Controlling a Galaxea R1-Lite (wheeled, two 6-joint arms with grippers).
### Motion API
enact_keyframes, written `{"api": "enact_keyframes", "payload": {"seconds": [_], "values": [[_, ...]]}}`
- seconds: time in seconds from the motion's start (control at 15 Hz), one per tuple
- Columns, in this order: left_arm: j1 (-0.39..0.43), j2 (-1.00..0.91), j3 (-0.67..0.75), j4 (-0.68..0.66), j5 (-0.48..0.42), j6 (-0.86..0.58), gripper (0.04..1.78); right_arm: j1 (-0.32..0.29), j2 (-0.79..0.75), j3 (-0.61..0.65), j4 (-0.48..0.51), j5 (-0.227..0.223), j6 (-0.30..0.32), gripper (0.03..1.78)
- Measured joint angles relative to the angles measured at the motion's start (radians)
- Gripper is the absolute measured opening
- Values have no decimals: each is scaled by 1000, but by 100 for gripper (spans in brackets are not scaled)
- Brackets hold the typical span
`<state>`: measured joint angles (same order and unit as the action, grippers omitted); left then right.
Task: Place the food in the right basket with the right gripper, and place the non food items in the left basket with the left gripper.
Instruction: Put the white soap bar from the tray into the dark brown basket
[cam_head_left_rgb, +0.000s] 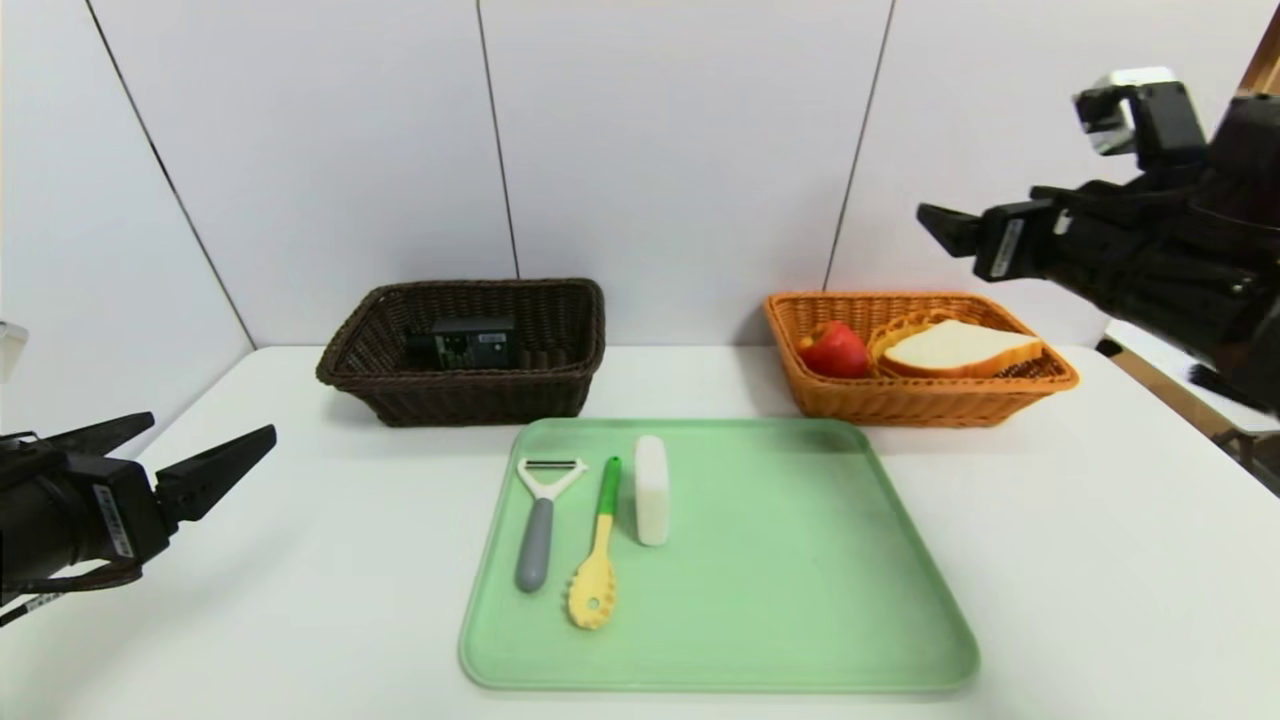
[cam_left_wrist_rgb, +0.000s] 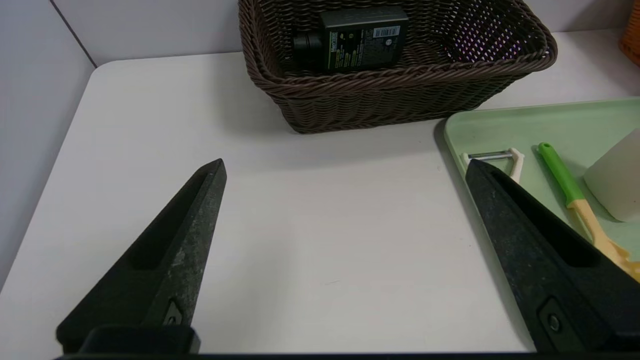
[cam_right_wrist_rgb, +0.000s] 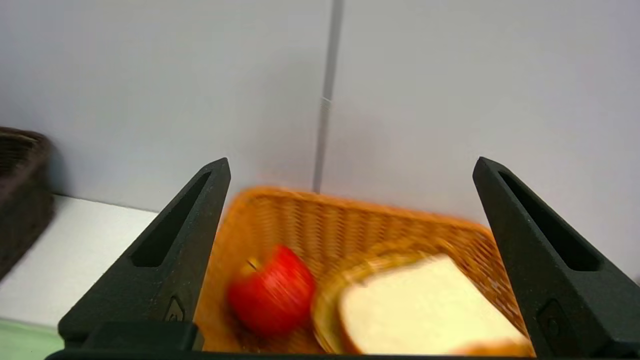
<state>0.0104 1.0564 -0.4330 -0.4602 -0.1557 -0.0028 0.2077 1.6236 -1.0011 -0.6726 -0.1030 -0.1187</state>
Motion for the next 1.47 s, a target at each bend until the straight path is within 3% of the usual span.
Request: {"api": "enact_keyframes", "payload": {"seconds": [0.33, 0.53, 0.8, 1.0, 1.47], "values": [[-44, 8, 0, 1, 0, -39, 169, -58, -282, 370, -3, -5, 51, 169], [-110, 11, -7, 8, -3, -36, 169, -110, -401, 502, 0, -9, 103, 169], [-258, 64, -96, 89, 18, -32, 169, -133, -460, 546, 3, -9, 105, 169], [-334, 146, -259, 247, 43, -55, 169, -134, -468, 558, 3, -11, 104, 169], [-546, 458, -768, 677, 107, -389, 169, -134, -464, 582, 3, -14, 97, 169]]}}
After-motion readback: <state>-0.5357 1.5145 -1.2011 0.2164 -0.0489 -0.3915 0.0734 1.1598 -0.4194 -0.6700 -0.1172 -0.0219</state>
